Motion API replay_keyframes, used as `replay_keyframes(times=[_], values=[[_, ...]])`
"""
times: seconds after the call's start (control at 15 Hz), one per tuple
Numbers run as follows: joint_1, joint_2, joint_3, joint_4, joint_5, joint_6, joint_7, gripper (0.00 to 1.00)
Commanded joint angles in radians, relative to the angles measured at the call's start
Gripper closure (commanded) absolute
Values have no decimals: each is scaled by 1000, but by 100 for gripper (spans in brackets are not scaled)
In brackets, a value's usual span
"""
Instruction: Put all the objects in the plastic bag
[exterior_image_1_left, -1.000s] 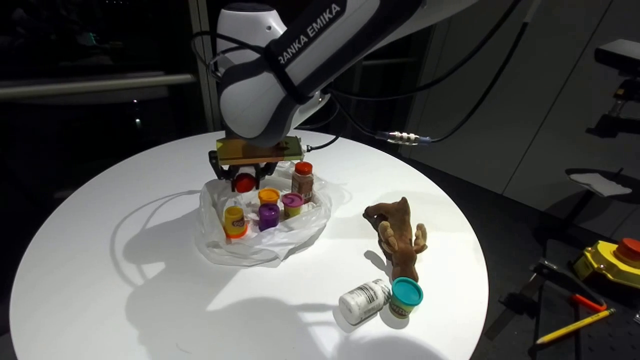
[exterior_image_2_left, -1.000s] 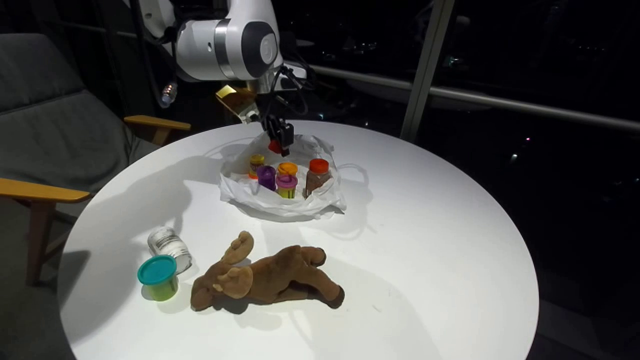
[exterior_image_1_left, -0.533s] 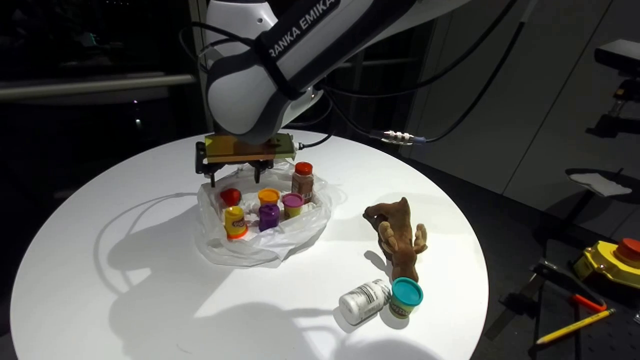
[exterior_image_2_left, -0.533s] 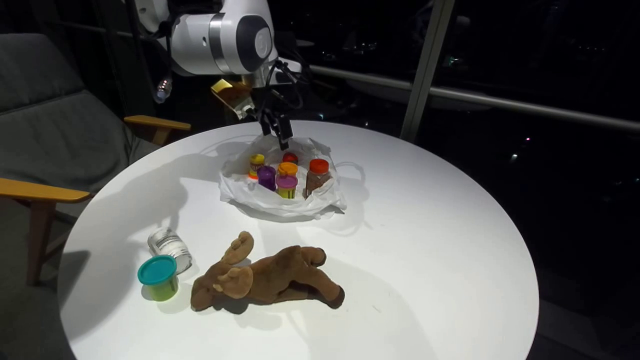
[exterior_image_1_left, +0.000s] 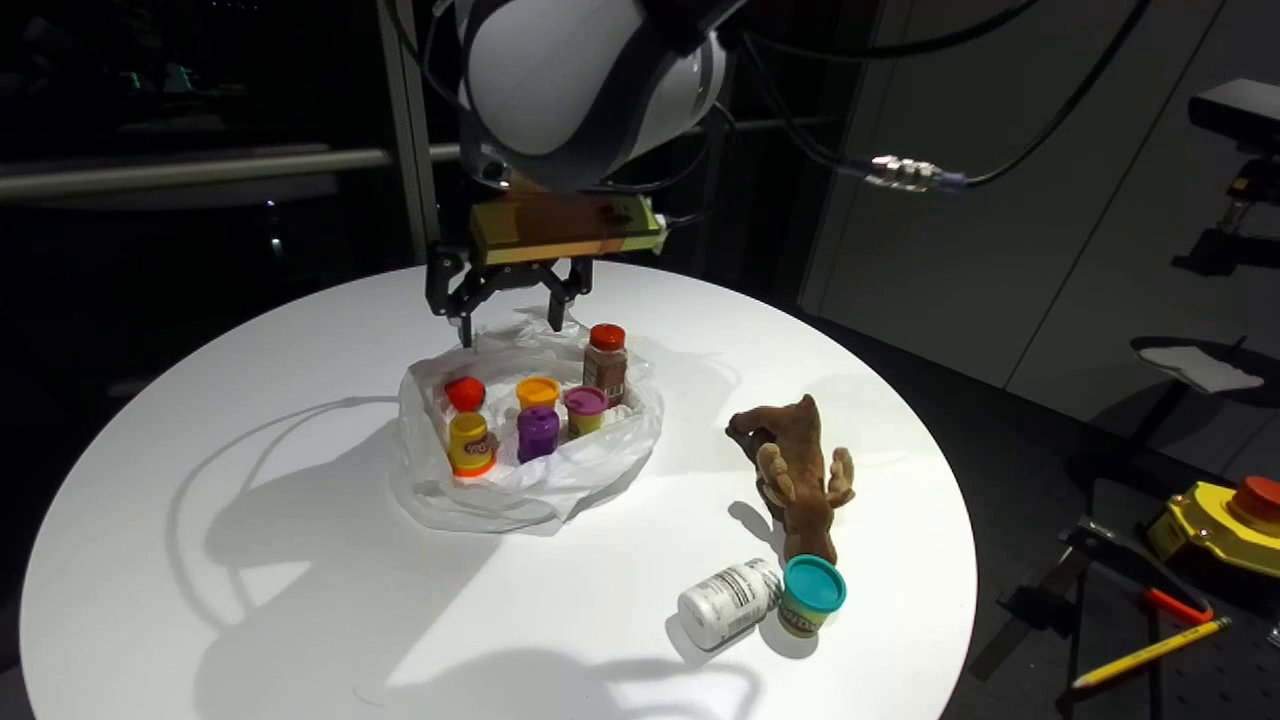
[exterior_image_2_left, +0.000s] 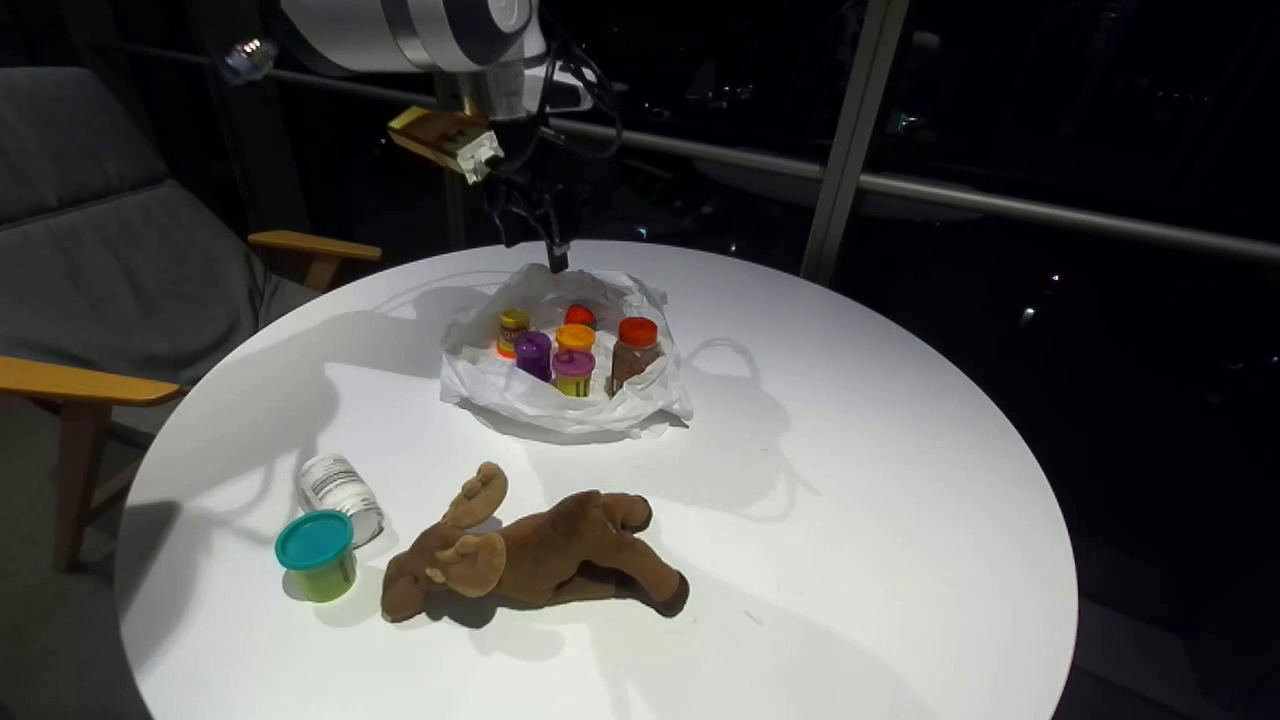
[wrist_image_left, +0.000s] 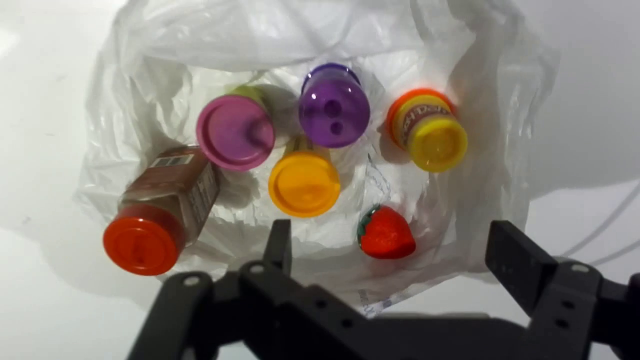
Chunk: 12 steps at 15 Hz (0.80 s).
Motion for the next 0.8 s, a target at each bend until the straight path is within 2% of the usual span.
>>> replay_keyframes(times=[0.0, 0.53, 0.73], values=[[-40, -206, 68, -245, -8, -18, -186, 0], [-175, -423, 220, -690, 47, 50, -636, 0], [-196, -468, 247, -803, 17, 59, -775, 0]])
